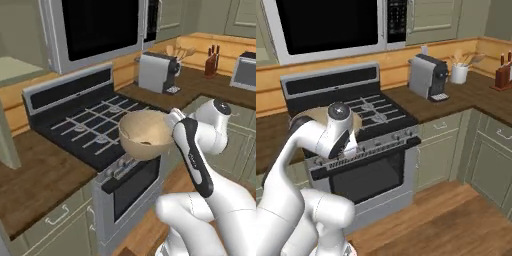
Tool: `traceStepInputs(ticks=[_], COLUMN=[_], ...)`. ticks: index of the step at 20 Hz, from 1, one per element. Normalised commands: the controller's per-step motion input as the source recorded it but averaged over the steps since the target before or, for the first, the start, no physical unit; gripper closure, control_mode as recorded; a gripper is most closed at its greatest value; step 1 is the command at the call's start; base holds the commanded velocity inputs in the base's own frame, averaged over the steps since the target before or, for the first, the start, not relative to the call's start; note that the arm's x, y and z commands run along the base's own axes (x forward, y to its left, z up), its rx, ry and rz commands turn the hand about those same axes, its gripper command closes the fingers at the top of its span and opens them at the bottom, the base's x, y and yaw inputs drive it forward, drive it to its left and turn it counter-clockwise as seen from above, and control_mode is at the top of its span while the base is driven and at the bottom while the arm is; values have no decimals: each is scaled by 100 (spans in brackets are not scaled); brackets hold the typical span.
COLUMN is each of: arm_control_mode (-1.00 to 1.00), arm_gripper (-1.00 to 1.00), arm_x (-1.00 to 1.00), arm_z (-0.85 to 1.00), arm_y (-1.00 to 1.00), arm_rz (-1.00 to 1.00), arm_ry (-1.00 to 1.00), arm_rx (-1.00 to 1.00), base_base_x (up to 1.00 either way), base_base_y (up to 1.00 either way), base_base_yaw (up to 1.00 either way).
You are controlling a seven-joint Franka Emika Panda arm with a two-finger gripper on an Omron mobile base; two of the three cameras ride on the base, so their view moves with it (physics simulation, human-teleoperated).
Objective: Open the cabinet, pick up the bread from the cabinet and place it in the basket. Then move the basket to the dining counter.
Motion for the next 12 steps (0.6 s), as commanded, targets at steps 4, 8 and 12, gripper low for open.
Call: traceStepInputs(ticks=[4, 8, 12], arm_control_mode=[100, 100, 100], arm_gripper=[100, 100, 100], arm_x=[0, 0, 0], arm_z=[0, 0, 0], arm_y=[0, 0, 0], arm_rz=[0, 0, 0], arm_ry=[0, 0, 0], arm_rx=[0, 0, 0], base_base_x=[0, 0, 0], base_base_y=[0, 0, 0], base_base_yaw=[-100, -100, -100])
